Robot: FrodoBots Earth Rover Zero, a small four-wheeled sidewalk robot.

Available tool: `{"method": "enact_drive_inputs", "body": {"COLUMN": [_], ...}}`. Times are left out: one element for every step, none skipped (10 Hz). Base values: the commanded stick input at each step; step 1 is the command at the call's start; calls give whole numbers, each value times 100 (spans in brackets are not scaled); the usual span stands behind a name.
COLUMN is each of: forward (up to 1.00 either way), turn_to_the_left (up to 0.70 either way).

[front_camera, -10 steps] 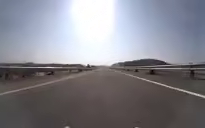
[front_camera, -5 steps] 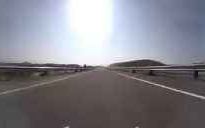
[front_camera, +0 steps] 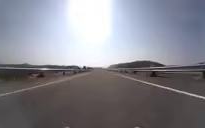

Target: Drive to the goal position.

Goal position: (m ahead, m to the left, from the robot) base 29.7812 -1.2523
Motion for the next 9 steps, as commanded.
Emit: {"method": "enact_drive_inputs", "body": {"forward": [100, 100, 100, 100, 100, 100, 100, 100, 100], "turn_to_the_left": [-8, -14, -14, -9, -3, 0, 0, 0, 0]}}
